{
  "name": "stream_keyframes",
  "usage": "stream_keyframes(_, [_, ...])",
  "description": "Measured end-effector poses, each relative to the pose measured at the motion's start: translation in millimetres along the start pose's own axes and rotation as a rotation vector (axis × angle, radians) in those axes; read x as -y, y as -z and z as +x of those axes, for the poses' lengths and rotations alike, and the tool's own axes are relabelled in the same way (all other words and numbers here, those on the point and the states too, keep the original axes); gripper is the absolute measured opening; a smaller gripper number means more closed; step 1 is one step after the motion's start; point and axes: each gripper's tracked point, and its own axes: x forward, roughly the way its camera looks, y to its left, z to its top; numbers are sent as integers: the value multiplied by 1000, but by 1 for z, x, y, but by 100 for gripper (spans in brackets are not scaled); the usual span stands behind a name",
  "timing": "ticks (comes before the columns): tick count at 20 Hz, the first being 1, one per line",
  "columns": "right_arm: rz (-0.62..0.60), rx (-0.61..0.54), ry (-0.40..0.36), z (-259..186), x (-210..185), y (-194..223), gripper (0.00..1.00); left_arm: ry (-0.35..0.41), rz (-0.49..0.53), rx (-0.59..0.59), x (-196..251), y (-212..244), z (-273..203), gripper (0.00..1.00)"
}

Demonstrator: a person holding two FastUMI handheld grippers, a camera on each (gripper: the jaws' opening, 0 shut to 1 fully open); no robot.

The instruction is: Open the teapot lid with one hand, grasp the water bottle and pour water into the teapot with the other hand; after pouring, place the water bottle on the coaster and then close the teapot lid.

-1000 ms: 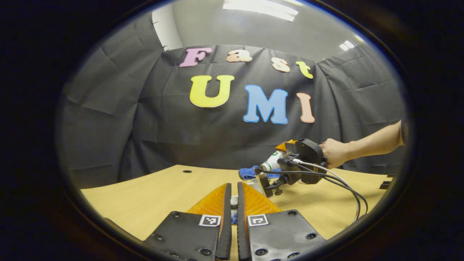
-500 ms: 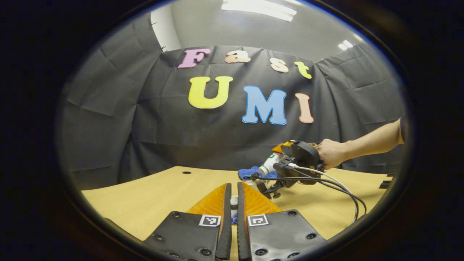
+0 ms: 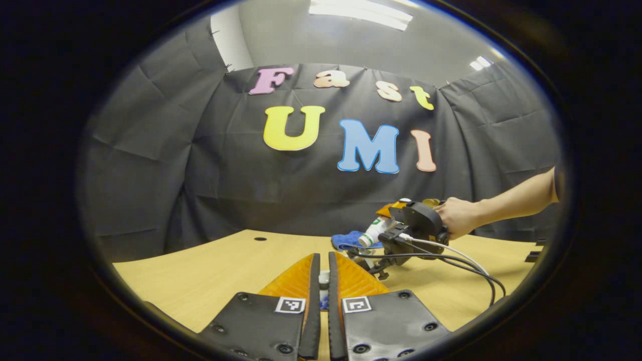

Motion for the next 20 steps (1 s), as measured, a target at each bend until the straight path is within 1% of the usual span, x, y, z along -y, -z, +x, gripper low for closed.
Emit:
stream_keyframes(1, [-3, 0, -1, 0, -1, -1, 72, 0, 1, 0, 0, -1, 0, 17])
stream_keyframes(2, [-3, 0, -1, 0, -1, -2, 72, 0, 2, 1, 0, 1, 0, 13])
stream_keyframes(3, [-1, 1, -3, 0, -2, -2, 72, 1, 2, 2, 1, 0, 0, 17])
stream_keyframes(4, [-3, 1, -3, -1, -1, -2, 72, 1, 1, 2, 1, -1, -1, 13])
stream_keyframes(6, [-3, 2, -4, 0, 0, -2, 72, 1, 1, 1, 1, 1, 0, 13])
stream_keyframes(7, [-2, 3, -5, 0, 0, -2, 72, 1, 1, 0, 1, 1, 0, 17])
stream_keyframes(9, [2, 2, -6, 0, 0, -2, 72, 3, 2, -2, 2, 1, 1, 17])
stream_keyframes(10, [11, 2, -7, 0, -1, -2, 72, 3, 3, -2, 2, 2, 1, 13])
stream_keyframes(11, [21, 1, -9, 0, 0, -1, 72, 3, 4, -1, 2, 1, 1, 17])
stream_keyframes(12, [37, -2, -8, 1, 0, 0, 72, 2, 3, 1, 2, 1, 1, 13])
stream_keyframes(13, [60, -5, -12, 0, -2, 1, 72, 2, 1, 2, 1, 0, 0, 17])
stream_keyframes(14, [91, -7, -19, 0, -4, 1, 72, 2, 0, 1, 1, -1, 0, 17])
stream_keyframes(15, [126, -10, -29, 1, -6, 2, 72, 1, -1, -1, 1, 1, 0, 13])
stream_keyframes(16, [157, -14, -37, 1, -8, 3, 72, 1, -1, -3, 2, 2, 1, 17])
stream_keyframes(18, [209, -25, -47, -1, -11, 2, 72, 3, 3, -9, 3, 5, 0, 17])
stream_keyframes(19, [250, -30, -65, -1, -15, 2, 72, 3, 5, -11, 4, 5, 1, 13])
stream_keyframes(20, [301, -34, -86, -1, -21, 3, 72, 3, 6, -12, 4, 5, 0, 13])
